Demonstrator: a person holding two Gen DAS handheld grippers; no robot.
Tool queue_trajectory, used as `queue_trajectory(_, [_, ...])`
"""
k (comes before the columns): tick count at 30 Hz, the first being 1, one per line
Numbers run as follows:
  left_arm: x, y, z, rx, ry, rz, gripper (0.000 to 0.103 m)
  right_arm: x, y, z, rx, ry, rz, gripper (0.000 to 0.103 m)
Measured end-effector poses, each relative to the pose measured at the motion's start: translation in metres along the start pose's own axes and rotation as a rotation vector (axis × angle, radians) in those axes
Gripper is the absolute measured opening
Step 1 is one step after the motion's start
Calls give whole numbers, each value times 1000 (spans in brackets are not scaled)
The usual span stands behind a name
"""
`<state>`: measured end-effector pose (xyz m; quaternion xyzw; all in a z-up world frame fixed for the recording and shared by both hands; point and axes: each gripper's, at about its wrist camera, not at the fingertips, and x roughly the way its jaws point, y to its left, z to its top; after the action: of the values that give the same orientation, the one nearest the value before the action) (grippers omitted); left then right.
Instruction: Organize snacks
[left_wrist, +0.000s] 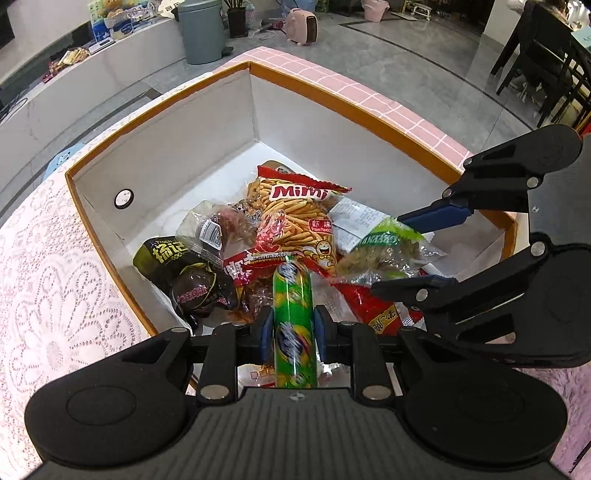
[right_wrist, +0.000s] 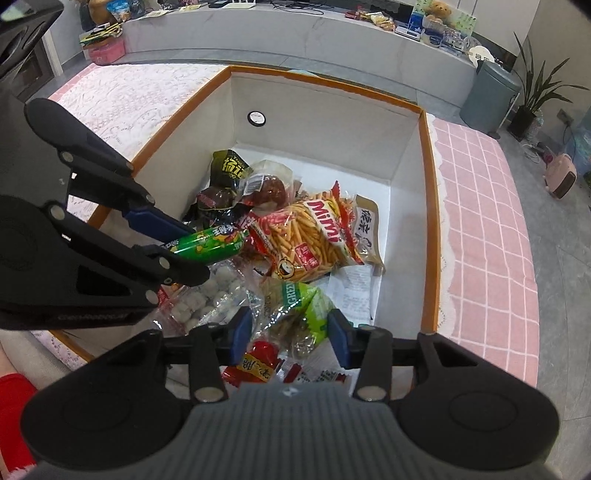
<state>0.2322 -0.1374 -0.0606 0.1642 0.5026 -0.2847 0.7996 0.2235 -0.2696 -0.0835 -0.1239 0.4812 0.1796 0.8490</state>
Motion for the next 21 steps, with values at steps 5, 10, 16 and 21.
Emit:
queue_trajectory(5, [-14,7,1,-55,-34,-4,34,-10,6,1,-17,-6,-16,49])
queue_trajectory(10, [-33,7,-1,-68,-60,-2,47,-24,13,4,-32,-23,-27,77])
queue_trajectory(16, [-64,12,-11,-108,-114,34,54,-43,29,9,-47,-33,-29,95])
queue_trajectory(21, [-98,14,-23,-132,-176,63,59,-63,42,13,-23,-53,-4,96])
